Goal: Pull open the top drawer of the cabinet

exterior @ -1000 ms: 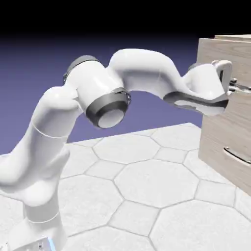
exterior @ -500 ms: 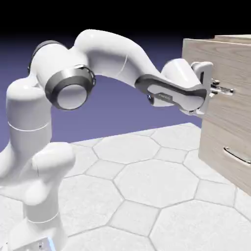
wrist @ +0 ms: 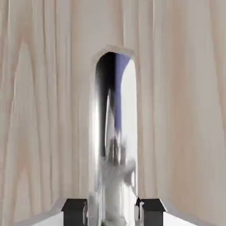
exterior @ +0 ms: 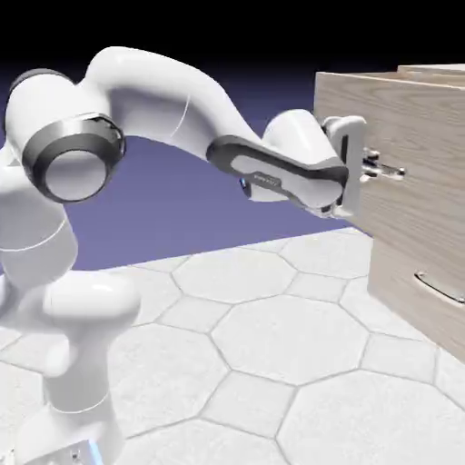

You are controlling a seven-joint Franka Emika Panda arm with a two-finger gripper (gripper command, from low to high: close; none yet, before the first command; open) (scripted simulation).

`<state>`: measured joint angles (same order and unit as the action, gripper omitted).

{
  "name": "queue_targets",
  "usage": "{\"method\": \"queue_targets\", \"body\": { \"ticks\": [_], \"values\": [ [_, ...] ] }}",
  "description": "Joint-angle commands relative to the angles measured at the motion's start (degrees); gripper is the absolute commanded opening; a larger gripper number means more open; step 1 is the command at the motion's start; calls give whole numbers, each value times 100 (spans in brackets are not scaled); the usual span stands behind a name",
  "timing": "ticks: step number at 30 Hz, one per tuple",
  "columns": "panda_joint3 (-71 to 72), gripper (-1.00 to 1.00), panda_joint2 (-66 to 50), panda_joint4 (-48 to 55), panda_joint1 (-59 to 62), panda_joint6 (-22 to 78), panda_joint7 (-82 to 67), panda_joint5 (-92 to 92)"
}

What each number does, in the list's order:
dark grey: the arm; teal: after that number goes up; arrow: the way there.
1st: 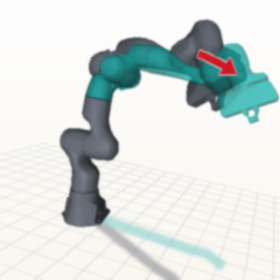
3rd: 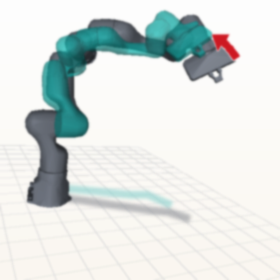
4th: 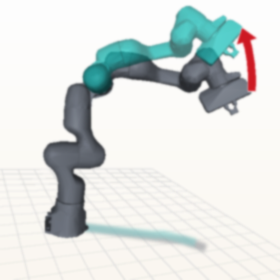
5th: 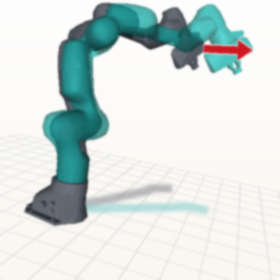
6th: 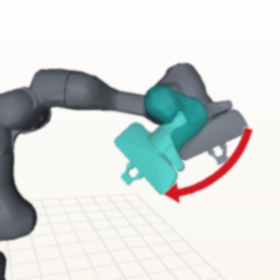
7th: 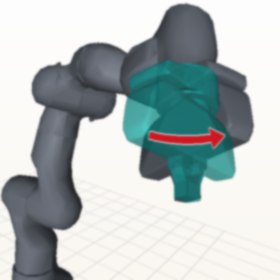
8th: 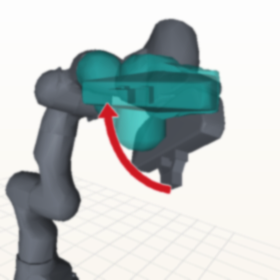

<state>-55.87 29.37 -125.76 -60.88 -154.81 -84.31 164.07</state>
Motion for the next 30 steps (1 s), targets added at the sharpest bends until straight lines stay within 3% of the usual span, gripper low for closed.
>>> {"method": "queue_targets", "body": {
  "ticks": [1, 23, 24, 30],
  "values": [
    [4, -100, 208, -54, -42, 97, -242, -34],
    [-1475, -100, 4379, -498, -2783, 1786, -5502, -1253],
    [-1475, 100, 4379, -498, -2783, 1786, -5502, -1253],
    [-1044, 100, 4516, -1379, -1977, 1899, -5464, -1482]
  ]
}}
